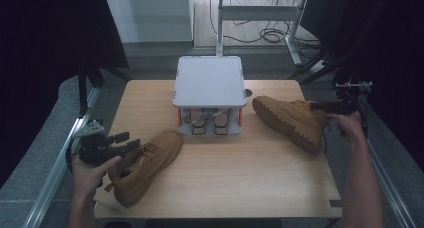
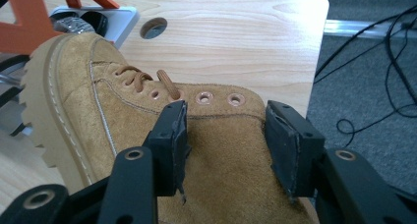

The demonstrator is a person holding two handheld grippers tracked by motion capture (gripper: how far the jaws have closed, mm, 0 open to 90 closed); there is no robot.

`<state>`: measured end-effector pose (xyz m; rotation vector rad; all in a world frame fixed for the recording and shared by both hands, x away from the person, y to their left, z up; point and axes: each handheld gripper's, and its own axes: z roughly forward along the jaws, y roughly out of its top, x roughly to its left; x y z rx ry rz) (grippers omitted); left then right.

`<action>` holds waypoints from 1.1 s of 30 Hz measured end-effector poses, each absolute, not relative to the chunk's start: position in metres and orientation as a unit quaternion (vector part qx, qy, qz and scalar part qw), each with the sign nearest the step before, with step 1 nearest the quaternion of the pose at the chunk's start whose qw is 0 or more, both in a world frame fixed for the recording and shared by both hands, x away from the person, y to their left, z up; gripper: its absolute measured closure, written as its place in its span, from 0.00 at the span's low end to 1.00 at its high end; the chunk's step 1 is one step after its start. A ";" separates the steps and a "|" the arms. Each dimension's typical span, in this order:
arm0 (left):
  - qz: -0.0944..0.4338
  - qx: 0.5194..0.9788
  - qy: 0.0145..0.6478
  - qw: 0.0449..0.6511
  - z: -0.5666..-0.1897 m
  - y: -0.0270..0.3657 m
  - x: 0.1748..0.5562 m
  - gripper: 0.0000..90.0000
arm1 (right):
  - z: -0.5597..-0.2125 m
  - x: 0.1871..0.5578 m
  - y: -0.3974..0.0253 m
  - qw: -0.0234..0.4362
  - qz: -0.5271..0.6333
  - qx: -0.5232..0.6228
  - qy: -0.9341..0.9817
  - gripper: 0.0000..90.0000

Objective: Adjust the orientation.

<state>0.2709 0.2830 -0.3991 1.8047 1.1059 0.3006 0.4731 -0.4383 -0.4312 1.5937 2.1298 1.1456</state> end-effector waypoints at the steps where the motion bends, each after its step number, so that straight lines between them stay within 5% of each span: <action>1: 0.123 0.740 0.453 0.481 -0.399 0.283 0.271 0.46 | -0.429 0.471 -0.437 0.124 0.393 0.543 0.732 0.59; 33: 0.120 0.740 0.448 0.487 -0.398 0.290 0.270 0.46 | -0.398 0.393 -0.374 0.194 0.368 0.451 0.789 0.65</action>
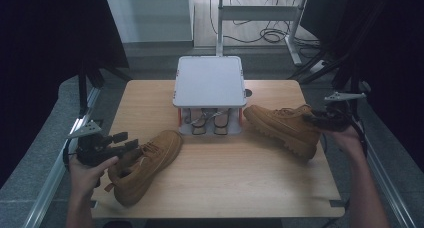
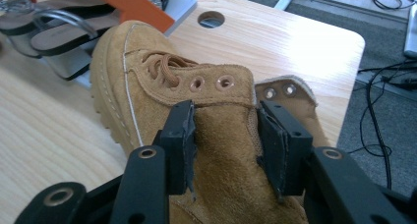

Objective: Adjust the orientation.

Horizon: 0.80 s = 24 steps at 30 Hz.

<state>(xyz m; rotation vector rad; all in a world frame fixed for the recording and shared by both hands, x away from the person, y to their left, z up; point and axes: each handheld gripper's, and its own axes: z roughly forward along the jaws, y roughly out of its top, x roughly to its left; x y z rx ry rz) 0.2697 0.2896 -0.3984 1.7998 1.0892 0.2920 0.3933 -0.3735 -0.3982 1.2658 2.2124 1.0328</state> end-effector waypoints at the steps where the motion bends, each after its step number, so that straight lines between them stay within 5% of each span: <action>1: 0.120 0.739 0.448 0.488 -0.398 0.290 0.270 0.46 | -0.399 0.391 -0.372 0.195 0.369 0.449 0.790 0.65; 16: 0.121 0.741 0.447 0.487 -0.399 0.290 0.269 0.46 | -0.409 0.359 -0.356 0.199 0.370 0.419 0.805 0.64; 24: 0.121 0.741 0.446 0.486 -0.399 0.289 0.269 0.46 | -0.411 0.358 -0.354 0.177 0.362 0.398 0.824 0.55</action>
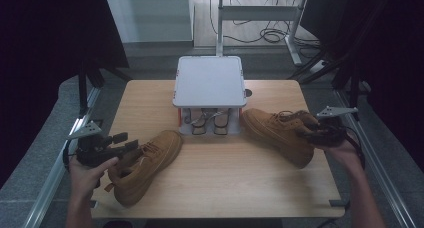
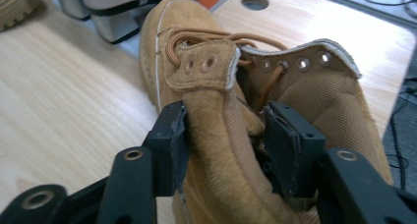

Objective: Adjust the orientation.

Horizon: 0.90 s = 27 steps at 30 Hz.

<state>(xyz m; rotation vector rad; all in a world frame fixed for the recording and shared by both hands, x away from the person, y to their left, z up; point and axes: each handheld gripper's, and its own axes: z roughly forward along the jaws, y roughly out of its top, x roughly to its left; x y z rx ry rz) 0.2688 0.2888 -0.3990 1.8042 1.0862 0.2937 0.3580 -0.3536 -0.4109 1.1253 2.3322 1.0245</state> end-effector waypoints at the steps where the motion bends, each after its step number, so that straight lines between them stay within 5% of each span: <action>1: 0.121 0.742 0.446 0.486 -0.399 0.289 0.269 0.46 | -0.411 0.359 -0.353 0.174 0.359 0.394 0.828 0.54; 27: 0.118 0.743 0.445 0.486 -0.400 0.288 0.270 0.46 | -0.415 0.357 -0.332 0.150 0.321 0.351 0.867 0.52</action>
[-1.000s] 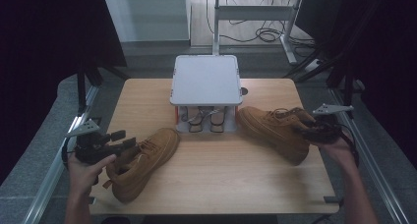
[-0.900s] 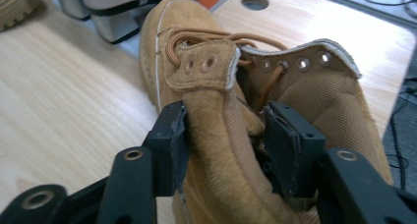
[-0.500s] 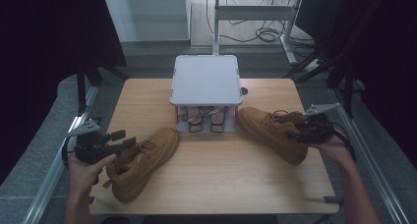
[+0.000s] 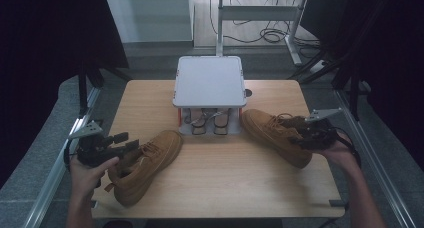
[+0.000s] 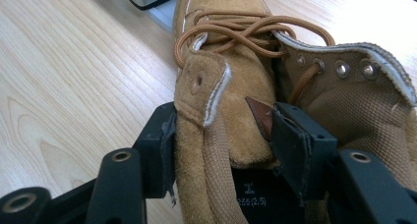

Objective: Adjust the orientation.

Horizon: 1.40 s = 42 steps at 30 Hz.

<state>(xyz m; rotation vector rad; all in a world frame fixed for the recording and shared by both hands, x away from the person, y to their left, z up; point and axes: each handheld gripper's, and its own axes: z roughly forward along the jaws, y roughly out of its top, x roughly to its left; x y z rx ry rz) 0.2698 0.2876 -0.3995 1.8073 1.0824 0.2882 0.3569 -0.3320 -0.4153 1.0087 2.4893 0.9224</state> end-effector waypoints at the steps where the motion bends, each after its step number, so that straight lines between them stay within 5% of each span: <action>1: 0.118 0.743 0.445 0.486 -0.400 0.287 0.270 0.46 | -0.415 0.357 -0.332 0.150 0.320 0.350 0.868 0.54; 10: 0.119 0.742 0.445 0.487 -0.400 0.288 0.270 0.46 | -0.413 0.352 -0.326 0.170 0.316 0.335 0.871 0.81; 21: 0.120 0.738 0.449 0.489 -0.399 0.291 0.270 0.46 | -0.395 0.347 -0.331 0.213 0.347 0.346 0.845 0.86; 30: 0.115 0.741 0.447 0.488 -0.401 0.291 0.274 0.46 | -0.371 0.298 -0.323 0.242 0.350 0.341 0.838 0.85; 42: 0.113 0.742 0.442 0.490 -0.402 0.292 0.272 0.46 | -0.400 0.251 -0.283 0.235 0.322 0.322 0.859 0.83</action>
